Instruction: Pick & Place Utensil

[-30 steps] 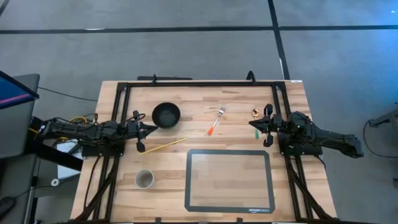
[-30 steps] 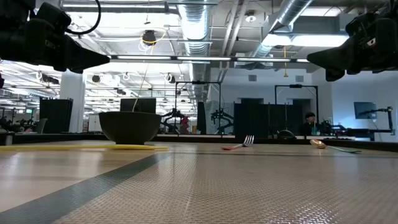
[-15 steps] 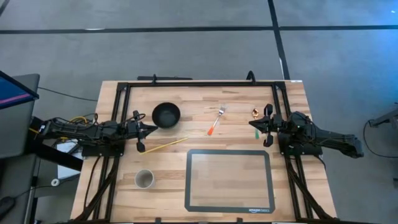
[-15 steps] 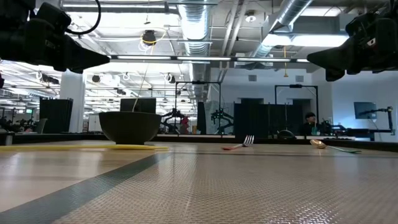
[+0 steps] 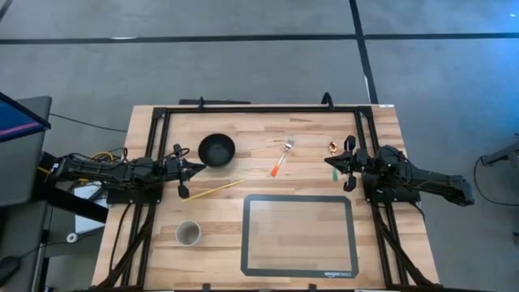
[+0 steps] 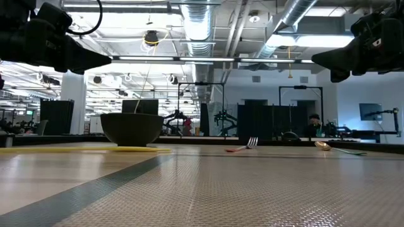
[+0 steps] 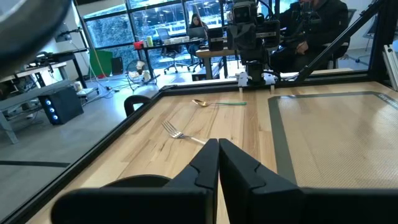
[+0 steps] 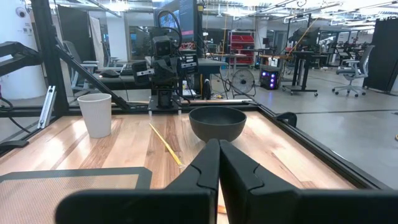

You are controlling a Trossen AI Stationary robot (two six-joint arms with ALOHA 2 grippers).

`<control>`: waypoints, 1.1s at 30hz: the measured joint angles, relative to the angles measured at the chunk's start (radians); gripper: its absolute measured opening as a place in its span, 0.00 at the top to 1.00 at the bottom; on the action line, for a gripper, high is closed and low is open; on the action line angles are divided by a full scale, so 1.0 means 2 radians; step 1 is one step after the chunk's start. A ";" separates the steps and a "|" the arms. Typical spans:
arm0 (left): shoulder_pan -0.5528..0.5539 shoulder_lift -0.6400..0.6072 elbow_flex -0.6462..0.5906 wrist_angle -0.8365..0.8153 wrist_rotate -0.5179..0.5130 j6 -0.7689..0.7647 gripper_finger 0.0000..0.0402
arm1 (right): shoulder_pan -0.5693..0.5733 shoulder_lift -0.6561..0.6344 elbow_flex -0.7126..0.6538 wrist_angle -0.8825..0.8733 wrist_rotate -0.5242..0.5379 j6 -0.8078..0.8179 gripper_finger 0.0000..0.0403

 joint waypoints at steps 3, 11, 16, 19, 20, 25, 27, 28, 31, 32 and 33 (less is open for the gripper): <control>0.000 0.000 0.000 0.000 0.000 0.000 0.97 | 0.000 0.000 0.000 0.000 0.000 0.000 1.00; 0.000 0.000 0.000 0.000 0.000 0.000 0.97 | 0.000 0.000 0.000 0.000 0.000 0.000 1.00; 0.000 0.000 0.000 0.000 0.000 0.000 0.97 | 0.000 0.000 0.000 0.000 0.000 0.000 1.00; 0.000 0.000 0.000 0.002 0.000 0.000 0.97 | 0.000 0.000 0.000 0.000 0.000 0.000 1.00; 0.000 0.000 0.000 0.004 0.000 0.000 0.97 | 0.000 0.000 0.000 0.000 0.000 0.000 1.00; 0.000 0.000 0.000 0.005 0.004 -0.042 0.97 | 0.000 0.000 0.000 0.000 0.000 -0.001 1.00; 0.000 0.000 0.000 0.007 0.004 -0.062 0.97 | 0.000 0.000 0.000 0.000 0.000 0.000 1.00; 0.000 0.000 0.000 0.012 0.004 -0.073 0.97 | 0.001 0.000 0.000 0.000 -0.001 0.008 1.00; 0.000 0.000 0.000 0.030 -0.001 -0.083 0.97 | 0.006 0.000 0.000 0.001 -0.002 0.098 1.00; 0.000 0.000 0.000 0.036 -0.002 -0.080 0.97 | 0.008 0.000 0.000 0.004 0.004 0.128 1.00; 0.000 0.000 0.000 0.044 -0.002 -0.080 0.97 | 0.008 0.000 0.000 0.009 0.014 0.143 1.00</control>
